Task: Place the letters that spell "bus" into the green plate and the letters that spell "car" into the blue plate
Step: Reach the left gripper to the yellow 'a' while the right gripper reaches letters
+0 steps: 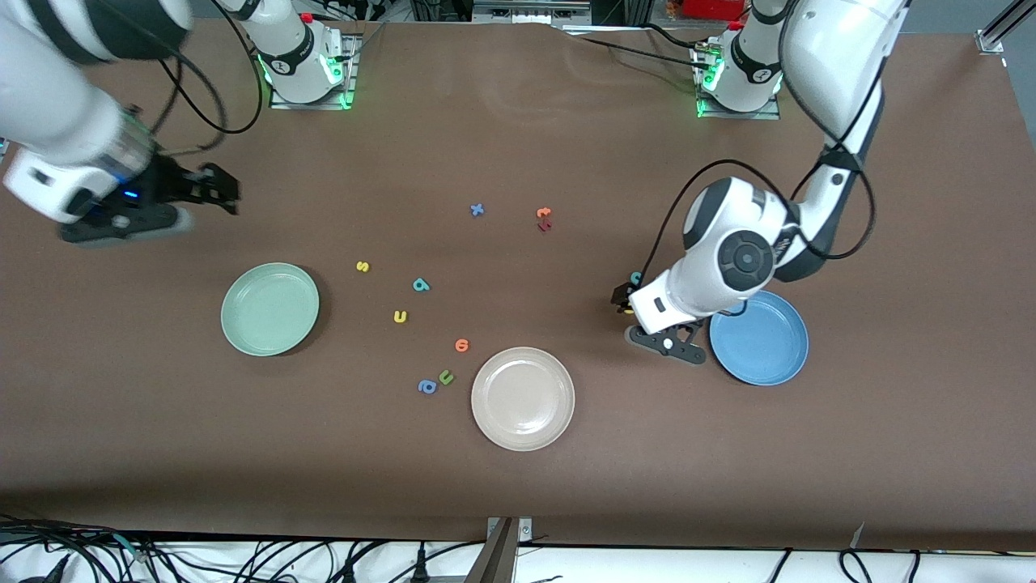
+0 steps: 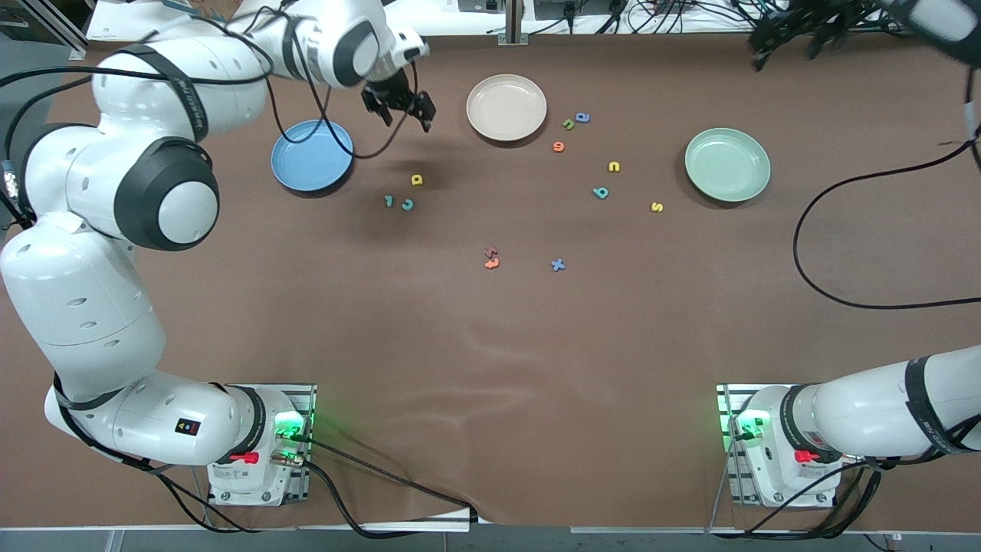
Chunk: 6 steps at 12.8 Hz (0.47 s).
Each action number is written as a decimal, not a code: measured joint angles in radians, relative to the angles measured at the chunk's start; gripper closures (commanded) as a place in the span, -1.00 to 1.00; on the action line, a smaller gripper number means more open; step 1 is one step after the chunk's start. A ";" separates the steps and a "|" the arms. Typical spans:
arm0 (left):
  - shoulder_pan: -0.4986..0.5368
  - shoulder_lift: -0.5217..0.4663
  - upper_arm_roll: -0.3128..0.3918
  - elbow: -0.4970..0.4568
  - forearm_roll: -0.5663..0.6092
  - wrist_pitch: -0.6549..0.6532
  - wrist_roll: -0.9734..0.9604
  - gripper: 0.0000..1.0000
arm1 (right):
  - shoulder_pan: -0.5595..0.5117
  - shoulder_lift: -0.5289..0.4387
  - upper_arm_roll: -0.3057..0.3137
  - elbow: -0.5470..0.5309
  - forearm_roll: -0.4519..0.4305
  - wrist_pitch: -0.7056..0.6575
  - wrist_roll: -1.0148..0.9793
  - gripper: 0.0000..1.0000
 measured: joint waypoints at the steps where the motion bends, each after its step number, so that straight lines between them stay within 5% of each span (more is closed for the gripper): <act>1: -0.005 0.001 0.000 -0.049 0.000 0.059 0.000 -1.00 | 0.001 0.002 0.036 -0.058 -0.001 0.071 0.069 -0.99; 6: -0.024 0.025 0.000 -0.161 0.014 0.166 0.004 -1.00 | 0.009 0.008 0.141 -0.321 -0.003 0.333 0.303 -0.99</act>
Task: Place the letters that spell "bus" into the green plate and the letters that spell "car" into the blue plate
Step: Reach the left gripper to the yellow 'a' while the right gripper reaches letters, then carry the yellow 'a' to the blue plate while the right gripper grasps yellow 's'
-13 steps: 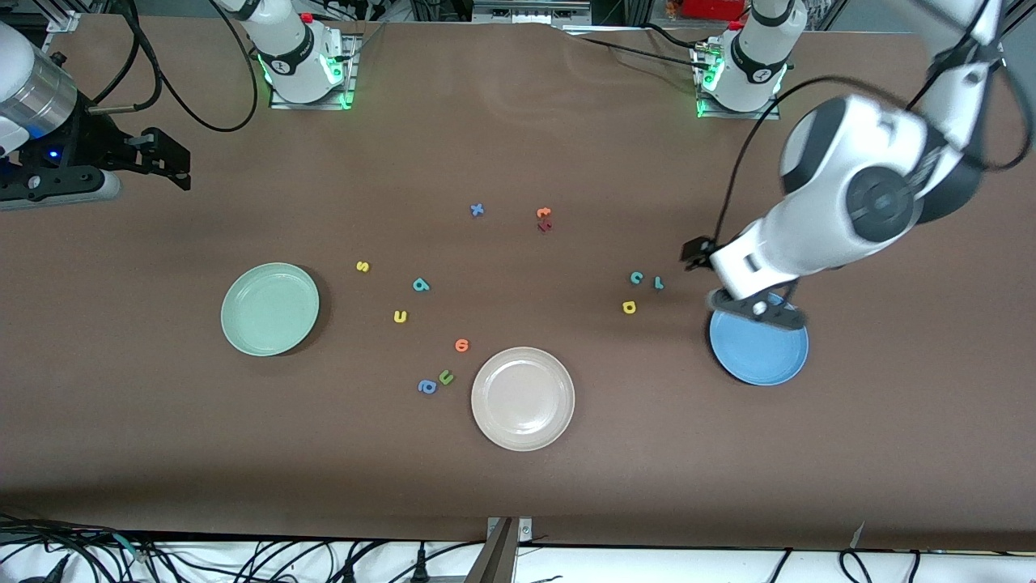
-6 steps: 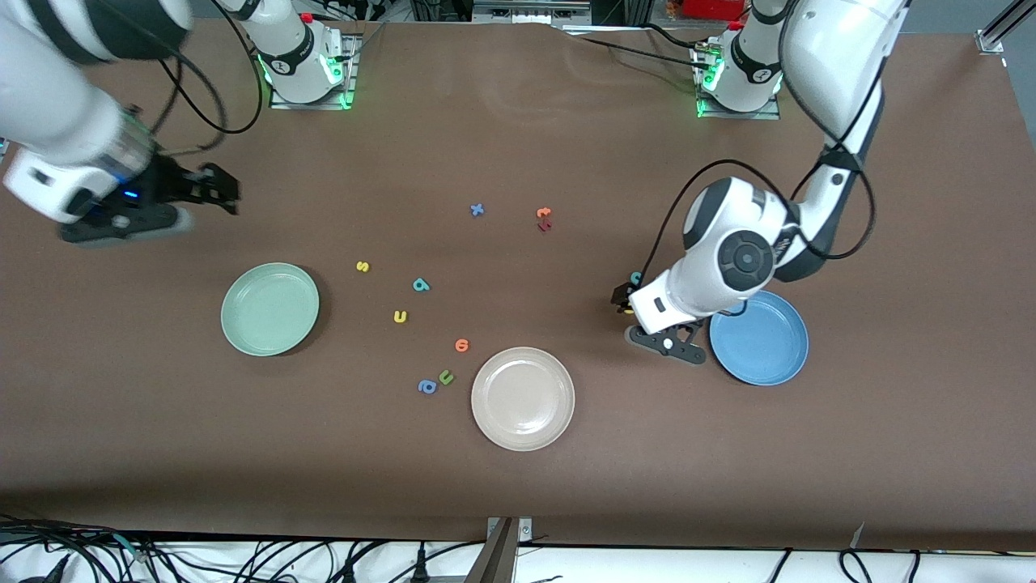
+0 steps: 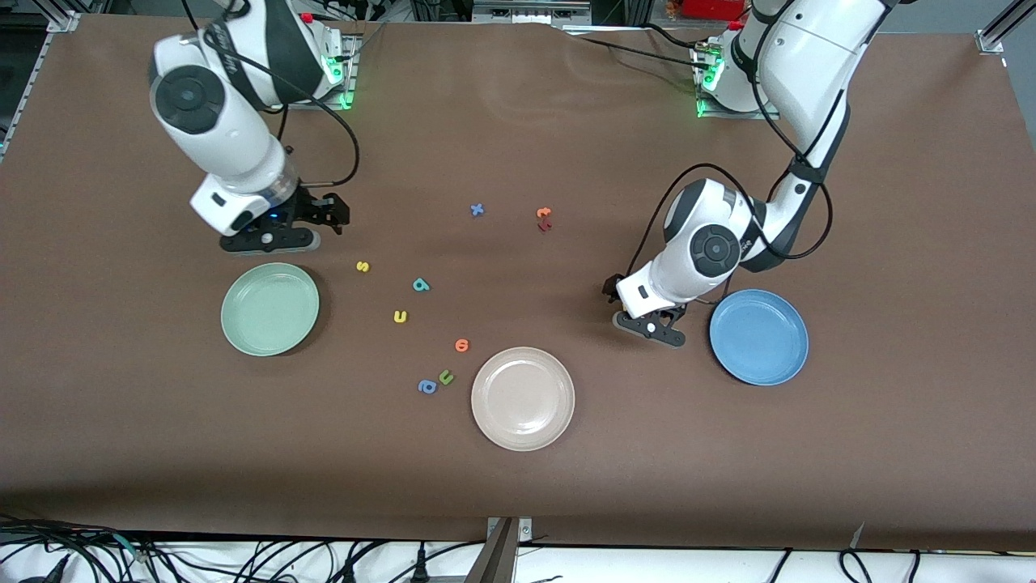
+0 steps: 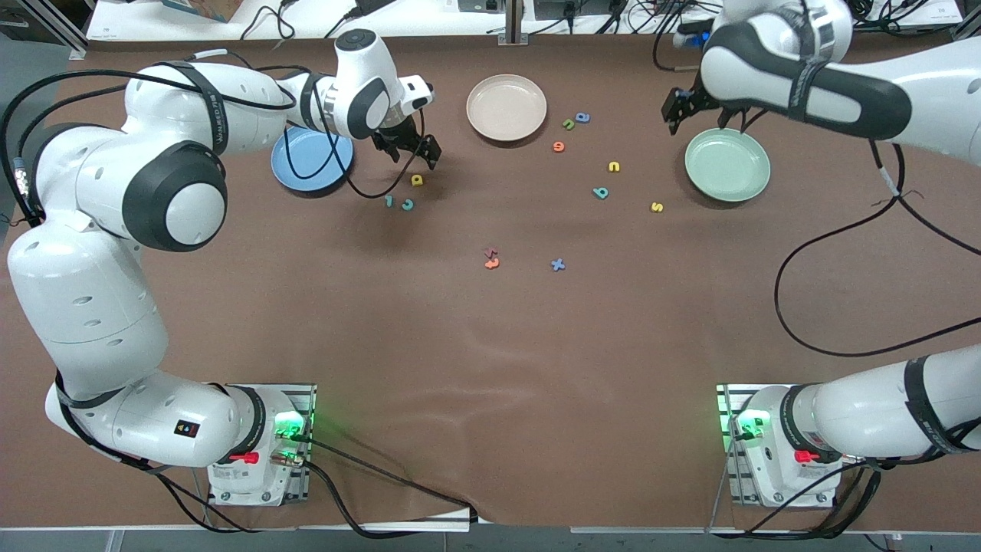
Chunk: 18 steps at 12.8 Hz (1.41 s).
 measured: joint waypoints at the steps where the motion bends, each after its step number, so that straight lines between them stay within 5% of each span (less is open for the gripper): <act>1: -0.009 0.012 0.000 0.000 0.032 0.002 -0.001 -1.00 | -0.001 0.003 -0.001 -0.050 0.000 0.059 0.004 -0.98; 6: -0.024 0.051 0.000 -0.001 0.065 0.014 -0.001 -0.92 | -0.004 0.147 -0.003 -0.185 0.000 0.392 0.139 -0.98; 9: -0.025 0.057 0.000 -0.001 0.065 0.025 -0.001 -0.40 | -0.004 0.215 -0.004 -0.183 0.000 0.449 0.168 -0.91; 10: -0.025 0.058 0.000 -0.001 0.065 0.026 -0.001 0.07 | -0.005 0.223 -0.005 -0.183 0.000 0.450 0.170 -0.91; 13: -0.025 0.062 0.002 0.000 0.067 0.026 -0.001 0.65 | -0.005 0.253 -0.007 -0.183 0.001 0.486 0.202 -0.83; 18: -0.025 0.060 0.003 0.008 0.068 -0.006 -0.001 0.74 | -0.006 0.314 -0.007 -0.183 0.001 0.540 0.232 -0.69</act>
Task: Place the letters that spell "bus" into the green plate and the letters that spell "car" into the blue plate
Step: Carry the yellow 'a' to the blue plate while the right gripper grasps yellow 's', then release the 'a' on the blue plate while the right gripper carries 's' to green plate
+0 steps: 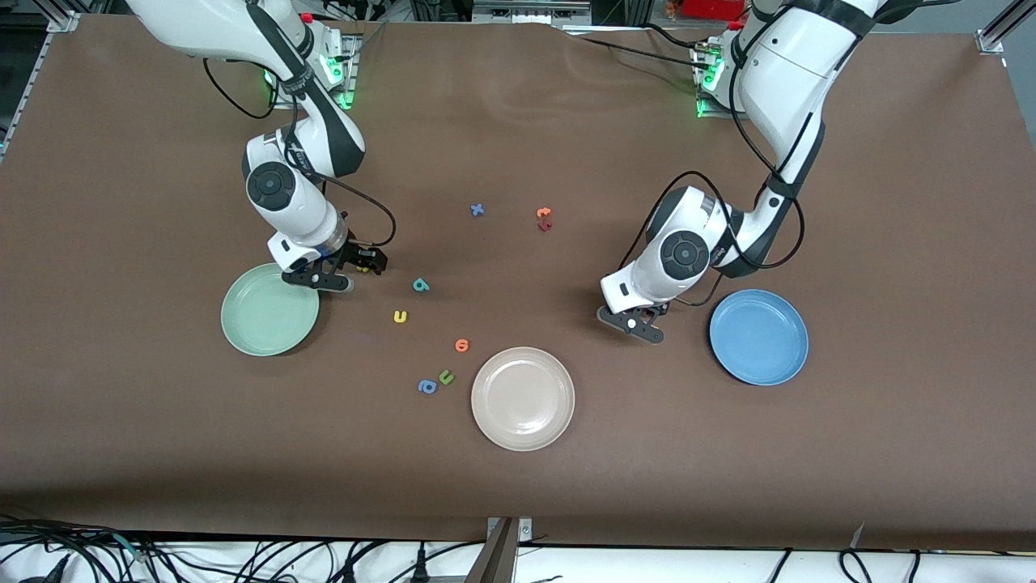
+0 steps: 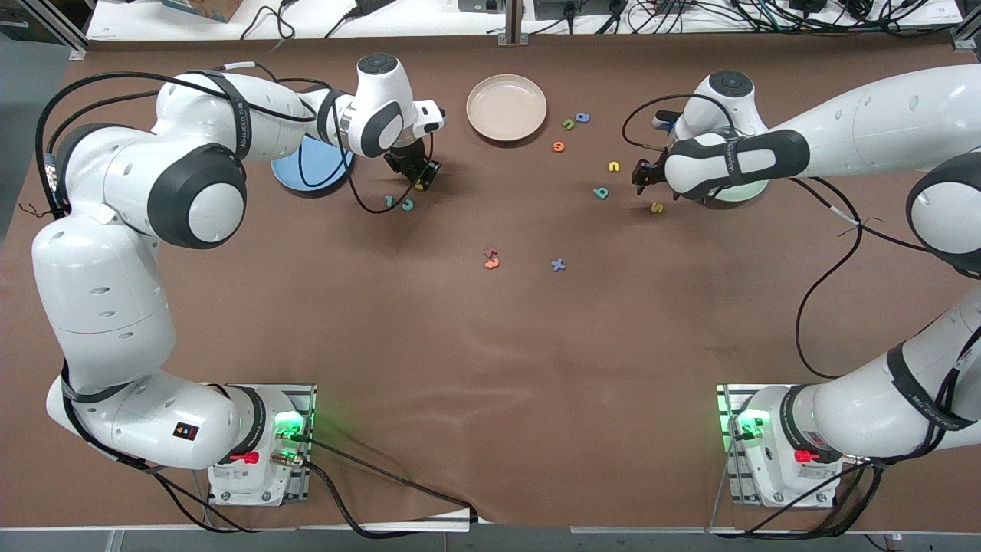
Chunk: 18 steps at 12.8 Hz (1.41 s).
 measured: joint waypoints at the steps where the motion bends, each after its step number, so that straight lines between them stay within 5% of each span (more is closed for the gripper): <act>1: 0.001 -0.007 0.003 0.009 0.000 -0.030 0.000 0.72 | 0.000 0.005 0.000 0.000 0.000 0.000 0.001 -0.69; 6: 0.073 -0.120 0.026 0.081 0.000 -0.266 0.001 0.53 | 0.000 0.034 0.000 0.000 0.000 0.000 0.001 -0.69; 13: 0.258 -0.083 0.050 0.071 0.168 -0.288 0.078 0.43 | -0.001 0.056 0.000 0.000 0.000 0.020 0.002 -0.66; 14: 0.260 -0.074 0.050 0.071 0.168 -0.288 0.078 -0.06 | -0.001 0.061 -0.001 0.000 0.000 0.025 0.002 -0.66; 15: 0.260 -0.067 0.049 0.071 0.168 -0.288 0.078 -0.78 | -0.001 0.066 -0.001 0.000 0.000 0.028 0.002 -0.60; 18: 0.260 -0.065 0.046 0.071 0.168 -0.288 0.078 -0.98 | -0.001 0.070 -0.002 0.001 0.000 0.030 0.002 0.06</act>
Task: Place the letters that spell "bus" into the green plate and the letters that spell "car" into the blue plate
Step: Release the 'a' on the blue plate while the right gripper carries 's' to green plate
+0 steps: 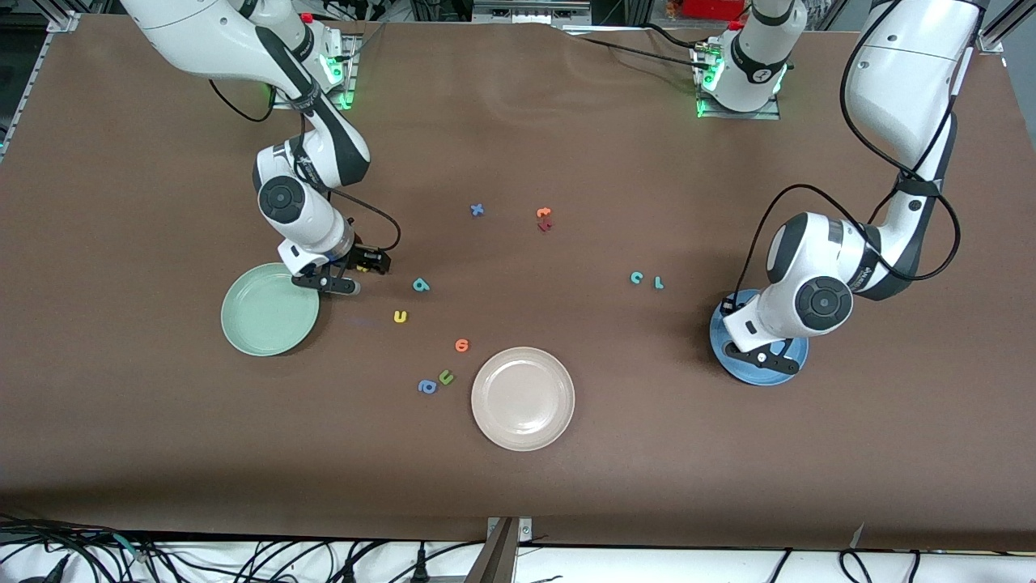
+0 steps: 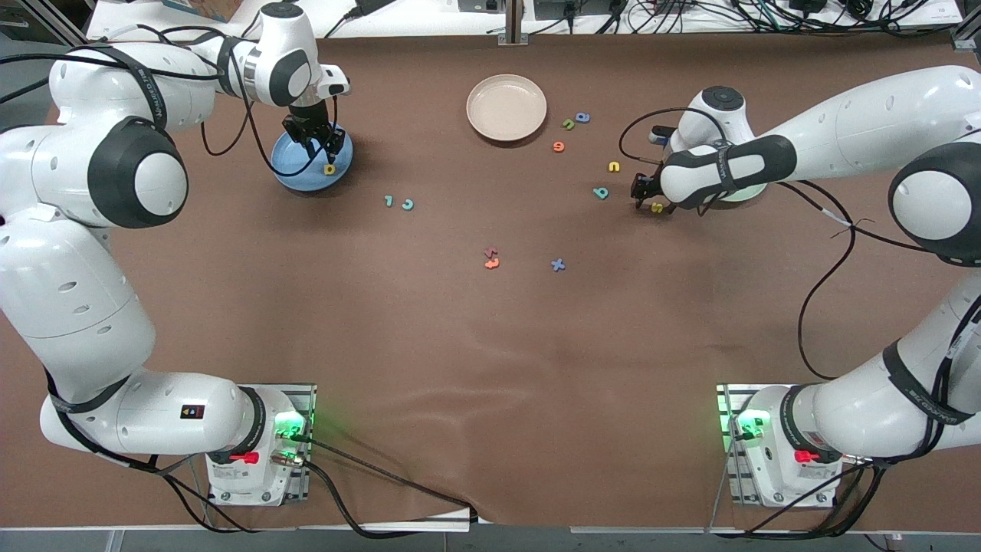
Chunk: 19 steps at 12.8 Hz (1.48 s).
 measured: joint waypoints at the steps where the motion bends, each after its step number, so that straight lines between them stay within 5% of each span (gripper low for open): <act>1: 0.000 0.000 -0.004 0.000 0.000 0.000 0.000 -0.98 | 0.000 -0.001 -0.001 0.001 0.000 0.000 0.000 0.24; 5: -0.007 0.000 -0.076 0.002 -0.018 -0.001 -0.051 -0.98 | 0.000 -0.007 -0.001 0.005 0.000 0.001 0.000 0.84; 9: -0.011 -0.001 -0.179 -0.005 -0.074 -0.007 -0.187 -0.94 | -0.001 -0.011 -0.001 0.017 0.000 -0.005 -0.006 0.92; 12: -0.018 -0.003 -0.195 -0.068 -0.074 0.020 -0.233 -0.93 | -0.013 -0.048 -0.015 0.090 -0.001 -0.144 -0.075 0.92; 15: -0.016 -0.002 -0.193 -0.171 -0.075 0.147 -0.235 -0.89 | -0.031 -0.094 -0.115 0.124 -0.001 -0.212 -0.290 0.91; 17: -0.016 -0.002 -0.193 -0.219 -0.075 0.198 -0.236 -0.62 | -0.048 -0.095 -0.178 0.123 -0.001 -0.211 -0.441 0.90; 19: -0.016 -0.005 -0.193 -0.249 -0.075 0.244 -0.236 -0.09 | -0.056 -0.082 -0.234 0.123 -0.001 -0.187 -0.557 0.80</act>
